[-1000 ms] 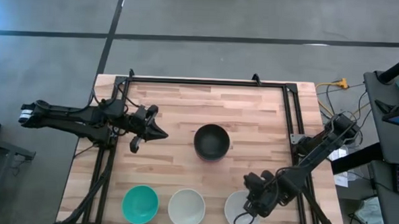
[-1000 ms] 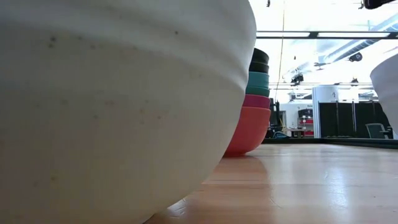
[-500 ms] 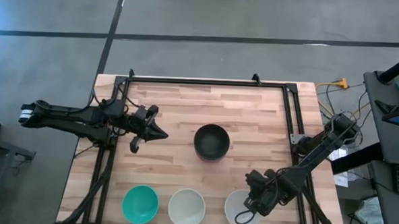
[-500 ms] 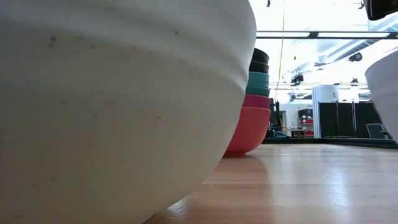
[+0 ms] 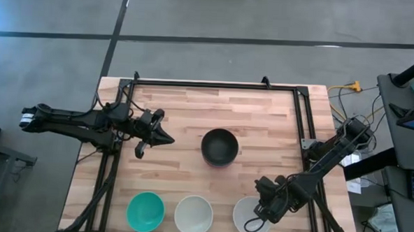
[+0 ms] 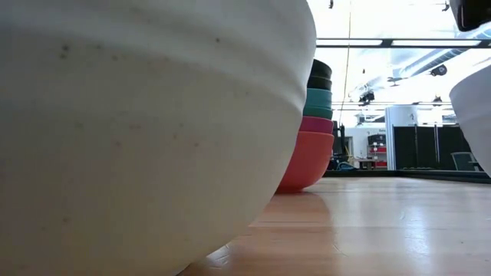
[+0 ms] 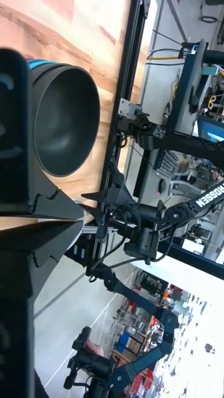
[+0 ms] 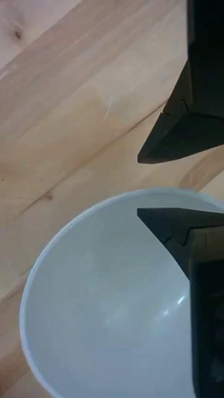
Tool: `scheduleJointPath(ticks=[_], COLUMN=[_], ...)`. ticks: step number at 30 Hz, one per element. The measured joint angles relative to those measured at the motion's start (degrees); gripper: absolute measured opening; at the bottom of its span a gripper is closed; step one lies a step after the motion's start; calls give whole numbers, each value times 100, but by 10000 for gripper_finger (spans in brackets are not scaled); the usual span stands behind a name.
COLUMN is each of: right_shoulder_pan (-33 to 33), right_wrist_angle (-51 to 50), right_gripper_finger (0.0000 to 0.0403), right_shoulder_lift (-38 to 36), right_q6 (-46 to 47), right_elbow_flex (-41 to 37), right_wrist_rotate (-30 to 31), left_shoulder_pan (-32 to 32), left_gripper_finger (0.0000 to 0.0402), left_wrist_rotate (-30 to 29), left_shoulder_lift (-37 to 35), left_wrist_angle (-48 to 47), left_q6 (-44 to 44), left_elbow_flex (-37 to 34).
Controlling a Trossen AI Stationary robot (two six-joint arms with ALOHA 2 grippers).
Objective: Nest bowls inside each other
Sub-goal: Stack the right white bowl on the black bowl
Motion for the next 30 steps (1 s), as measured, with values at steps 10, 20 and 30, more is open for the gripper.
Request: scheduleJointPath(ticks=[10, 20, 30], right_shoulder_pan=[-14, -12, -12], right_wrist_angle=[864, 1207, 1215], right_gripper_finger=[121, 121, 65], right_shoulder_lift=[0, 0, 0], right_q6=[-6, -2, -46], right_elbow_flex=[-454, -676, -654], right_wrist_rotate=[-400, -448, -737], left_shoulder_pan=[0, 0, 0], left_gripper_finger=[0, 0, 0], left_wrist_rotate=[0, -2, -2], left_shoulder_lift=[10, 11, 11], left_wrist_angle=[-1, 0, 0], left_q6=[-10, -20, -17], left_elbow_flex=[0, 0, 0])
